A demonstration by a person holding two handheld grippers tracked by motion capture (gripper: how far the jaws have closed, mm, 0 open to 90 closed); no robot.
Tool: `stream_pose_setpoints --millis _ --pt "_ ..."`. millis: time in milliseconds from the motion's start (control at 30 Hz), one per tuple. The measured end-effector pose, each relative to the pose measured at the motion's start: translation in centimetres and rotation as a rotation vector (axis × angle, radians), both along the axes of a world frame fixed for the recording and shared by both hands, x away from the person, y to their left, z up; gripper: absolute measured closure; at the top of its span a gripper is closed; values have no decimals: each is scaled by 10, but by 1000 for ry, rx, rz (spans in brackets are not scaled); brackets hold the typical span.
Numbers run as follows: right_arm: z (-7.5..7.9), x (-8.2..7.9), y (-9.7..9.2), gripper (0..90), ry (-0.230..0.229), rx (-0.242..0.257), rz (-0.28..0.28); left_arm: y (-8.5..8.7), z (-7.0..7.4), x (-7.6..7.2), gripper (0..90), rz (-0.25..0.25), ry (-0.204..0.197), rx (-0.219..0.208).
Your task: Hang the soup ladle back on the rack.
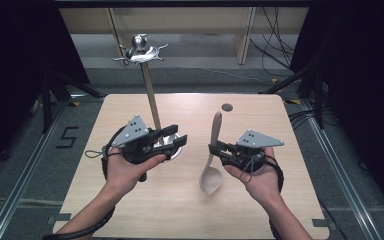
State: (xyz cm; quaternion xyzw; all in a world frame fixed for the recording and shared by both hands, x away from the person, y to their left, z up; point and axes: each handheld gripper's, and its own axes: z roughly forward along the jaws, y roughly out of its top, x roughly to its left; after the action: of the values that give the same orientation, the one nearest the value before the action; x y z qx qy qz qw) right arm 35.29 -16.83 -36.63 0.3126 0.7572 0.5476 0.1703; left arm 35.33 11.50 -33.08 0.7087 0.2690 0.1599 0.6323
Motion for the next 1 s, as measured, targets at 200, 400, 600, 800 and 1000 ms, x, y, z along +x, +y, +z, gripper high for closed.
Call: stream_pose_setpoints --millis 200,400,600,800,1000 --pt "0 -3 3 757 26 19 4 -17 3 3 520 -20 1 -11" --pt "-1 -2 7 757 23 12 19 -32 7 6 515 -30 9 -18" --pt "-1 -2 10 757 21 0 17 -39 7 10 511 -35 10 -3" --pt "-1 -2 13 757 -2 -11 23 -47 9 12 508 -45 12 4" --pt "-1 -2 14 757 -14 -40 7 -54 6 14 522 -54 20 21"
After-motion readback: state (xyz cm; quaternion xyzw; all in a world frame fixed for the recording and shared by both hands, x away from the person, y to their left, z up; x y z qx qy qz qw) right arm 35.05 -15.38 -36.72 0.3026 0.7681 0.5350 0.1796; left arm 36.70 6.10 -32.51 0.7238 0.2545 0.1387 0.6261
